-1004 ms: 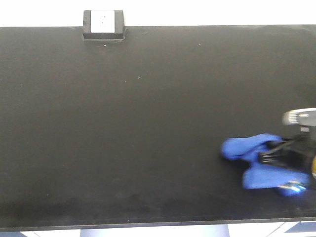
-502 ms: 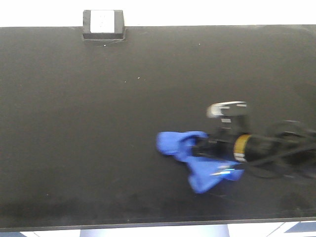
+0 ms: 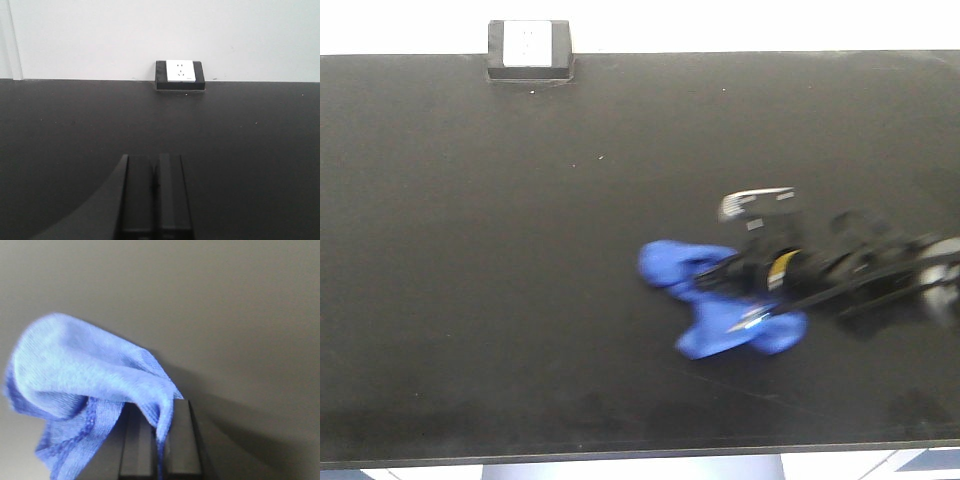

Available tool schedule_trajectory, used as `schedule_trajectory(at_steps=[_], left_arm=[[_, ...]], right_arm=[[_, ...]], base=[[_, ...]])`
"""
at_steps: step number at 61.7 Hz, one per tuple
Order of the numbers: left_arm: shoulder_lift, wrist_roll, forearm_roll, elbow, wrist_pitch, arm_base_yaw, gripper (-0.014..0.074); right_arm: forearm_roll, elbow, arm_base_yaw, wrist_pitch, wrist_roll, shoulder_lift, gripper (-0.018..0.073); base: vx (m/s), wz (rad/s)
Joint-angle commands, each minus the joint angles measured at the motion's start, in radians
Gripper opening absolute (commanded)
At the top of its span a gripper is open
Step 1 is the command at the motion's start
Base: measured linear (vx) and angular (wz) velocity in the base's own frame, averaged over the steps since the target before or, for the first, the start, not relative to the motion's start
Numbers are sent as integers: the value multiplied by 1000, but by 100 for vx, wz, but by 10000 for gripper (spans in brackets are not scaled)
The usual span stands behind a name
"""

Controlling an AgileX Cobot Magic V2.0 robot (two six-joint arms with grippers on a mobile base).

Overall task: Wipe right workspace with blue cloth
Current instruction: 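Drag the cloth across the bench away from the right arm, then drag the cloth back toward the right arm along the bench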

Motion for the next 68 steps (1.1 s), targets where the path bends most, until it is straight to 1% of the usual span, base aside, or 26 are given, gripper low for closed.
schedule_trajectory(at_steps=[1,5,10,14,18,27,33,38,47,54,55,60,64,68], left_arm=[[-16,-8,1,30,-84,-5,-6],[-16,-8,1,30,-84,-5,-6],[-16,-8,1,30,-84,-5,-6],[-16,-8,1,30,-84,-5,-6],[-16,-8,1,30,-84,-5,-6],[-16,-8,1,30,-84,-5,-6],[-16,-8,1,30,-84,-5,-6],[-16,-8,1,30,-84,-5,-6],[-16,-8,1,30,-84,-5,-6],[-16,-8,1,30,-84,-5,-6],[-16,-8,1,30,-84,-5,-6],[-16,-8,1,30,-84,-5,-6],[-16,-8,1,30,-84,-5,-6],[-16,-8,1,30,-84,-5,-6]], right_arm=[[-6,-15,-113,70,-79,-54,8],[-26,-15,-194,89,-101,-76,8],[-60,-15,-251,107,-124,-103,8],[-92,-15,-281,118,-133,-135,9],[-118,-15,-292,142,-150,-169,10],[-211,-15,-291,211,-153,-265,15],[-220,-15,-291,231,-153,-312,36],[-218,-15,-291,247,-153,-342,76],[-194,-15,-291,264,-132,-356,213],[-140,-15,-291,291,-99,-356,378],[-136,-15,-291,291,-93,-356,411],[-131,-15,-291,287,-86,-356,517],[-131,-15,-291,319,-86,-373,575],[-128,-15,-291,380,-86,-401,599]], base=[[0,0],[0,0],[0,0],[0,0],[0,0],[0,0],[0,0],[0,0],[0,0],[0,0],[0,0],[0,0],[0,0],[0,0]])
